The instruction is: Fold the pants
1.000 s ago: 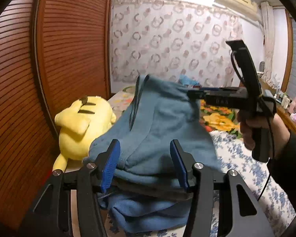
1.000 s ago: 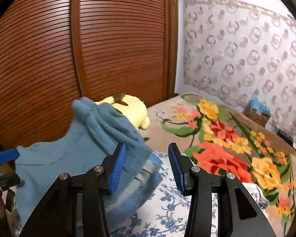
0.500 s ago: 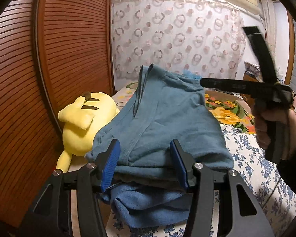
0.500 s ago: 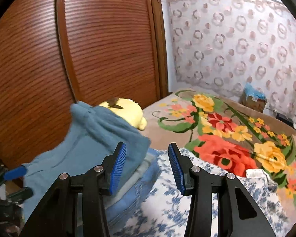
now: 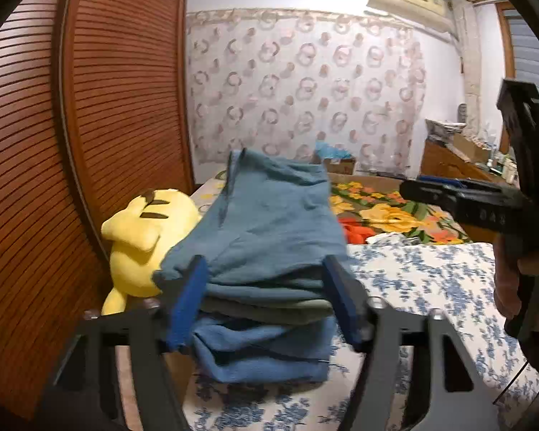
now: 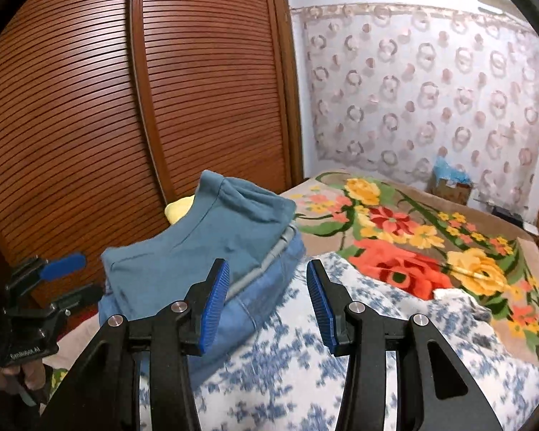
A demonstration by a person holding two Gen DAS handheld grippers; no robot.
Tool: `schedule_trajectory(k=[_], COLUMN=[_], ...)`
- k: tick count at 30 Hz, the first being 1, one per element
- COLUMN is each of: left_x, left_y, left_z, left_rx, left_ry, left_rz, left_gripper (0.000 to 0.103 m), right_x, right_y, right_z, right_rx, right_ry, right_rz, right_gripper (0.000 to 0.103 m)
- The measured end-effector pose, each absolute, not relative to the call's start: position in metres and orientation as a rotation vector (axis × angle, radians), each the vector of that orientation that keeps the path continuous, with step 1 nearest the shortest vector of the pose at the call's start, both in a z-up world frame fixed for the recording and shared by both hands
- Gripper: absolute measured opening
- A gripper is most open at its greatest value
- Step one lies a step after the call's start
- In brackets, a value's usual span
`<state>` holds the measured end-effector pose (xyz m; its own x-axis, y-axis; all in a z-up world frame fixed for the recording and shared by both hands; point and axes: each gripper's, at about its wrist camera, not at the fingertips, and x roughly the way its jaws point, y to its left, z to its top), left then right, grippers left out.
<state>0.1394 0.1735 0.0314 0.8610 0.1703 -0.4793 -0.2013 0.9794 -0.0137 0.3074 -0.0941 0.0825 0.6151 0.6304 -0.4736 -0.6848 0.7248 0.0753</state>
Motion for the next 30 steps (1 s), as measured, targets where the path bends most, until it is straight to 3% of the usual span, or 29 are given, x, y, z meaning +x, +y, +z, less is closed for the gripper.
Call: schedule_trajectory(k=[6, 10, 27, 30], left_x=[0.132, 0.123, 0.089, 0.085], left_y=[0.144, 0.123, 0.041, 0.031], left_z=[0.04, 0.044, 0.06, 0.062], left_rx=[-0.024, 0.006, 0.05, 0.031], left_ry=[0.491, 0.47, 0.441, 0.442], left_rz=[0.116, 0.099, -0.016, -0.05], left_gripper=[0.087, 0.103, 0.103, 0.103], right_x=[0.254, 0.221, 0.101, 0.088], right_y=[-0.128, -0.153, -0.201, -0.203], right_z=[0.085, 0.084, 0.106, 0.109], right_rx=[-0.107, -0.09, -0.052, -0.039], right_ry=[0.46, 0.456, 0.424, 0.426], right_rz=[0.686, 0.639, 0.445, 0.426], right_gripper=[0.048, 0.05, 0.055, 0.06])
